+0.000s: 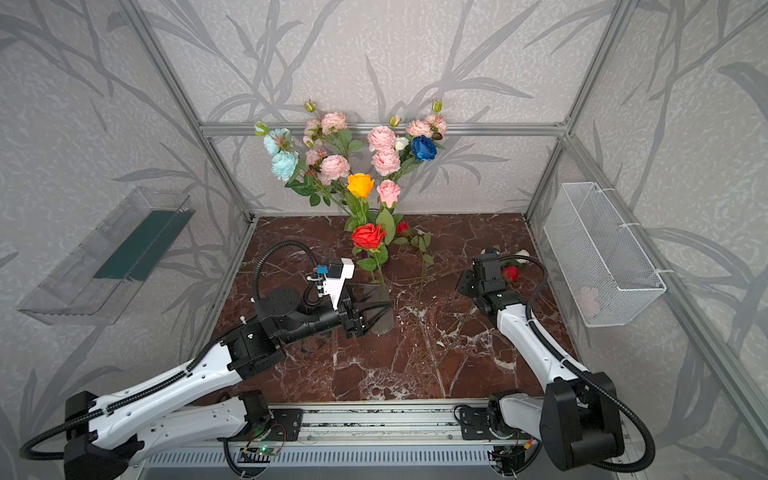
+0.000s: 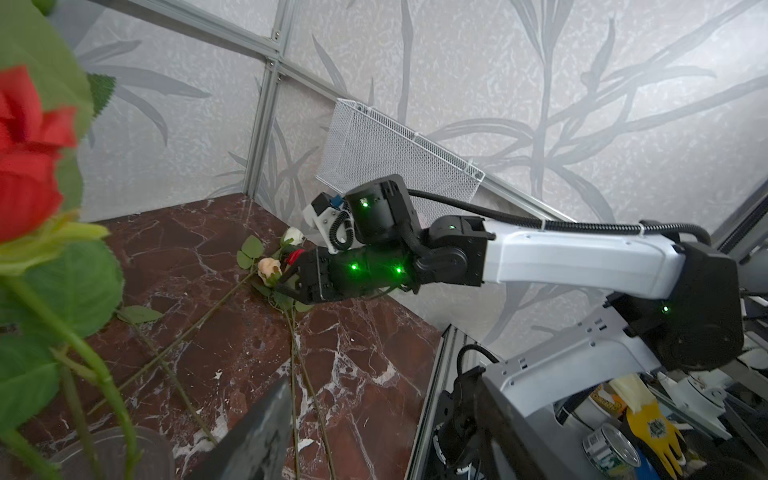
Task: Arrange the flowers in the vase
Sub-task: 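Grasp the white rose stem with the right gripper while the left reaches forward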
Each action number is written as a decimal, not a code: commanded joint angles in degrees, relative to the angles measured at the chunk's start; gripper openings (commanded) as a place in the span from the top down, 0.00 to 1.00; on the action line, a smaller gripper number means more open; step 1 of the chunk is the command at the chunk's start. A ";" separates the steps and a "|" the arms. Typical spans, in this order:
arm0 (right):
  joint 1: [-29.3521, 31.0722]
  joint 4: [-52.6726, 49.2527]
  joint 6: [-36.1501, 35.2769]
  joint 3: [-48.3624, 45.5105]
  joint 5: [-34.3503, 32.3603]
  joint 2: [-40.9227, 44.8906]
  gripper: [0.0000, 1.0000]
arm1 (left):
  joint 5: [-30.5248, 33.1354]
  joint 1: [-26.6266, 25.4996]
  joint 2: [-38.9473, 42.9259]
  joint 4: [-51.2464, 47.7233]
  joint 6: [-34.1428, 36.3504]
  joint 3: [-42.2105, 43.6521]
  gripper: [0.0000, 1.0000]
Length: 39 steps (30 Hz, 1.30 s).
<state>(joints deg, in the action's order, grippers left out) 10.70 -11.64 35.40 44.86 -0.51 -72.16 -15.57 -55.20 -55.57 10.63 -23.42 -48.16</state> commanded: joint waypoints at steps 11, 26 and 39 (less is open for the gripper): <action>-1.21 26.05 28.57 -1.87 10.95 -19.75 0.49 | 3.94 -1.20 0.33 -2.02 3.61 -1.41 0.28; -4.66 30.22 31.90 2.72 6.72 -33.90 0.55 | 5.29 -1.31 0.64 -1.98 3.37 -1.22 0.27; -6.04 30.66 34.53 8.73 10.86 -42.99 0.73 | 6.01 -1.31 0.65 -2.59 4.42 -1.38 0.27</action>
<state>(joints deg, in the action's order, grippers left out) 5.10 22.52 68.42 53.98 8.99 -111.83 -10.24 -56.25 -55.70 8.10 -20.40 -48.29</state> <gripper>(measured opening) 0.273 0.731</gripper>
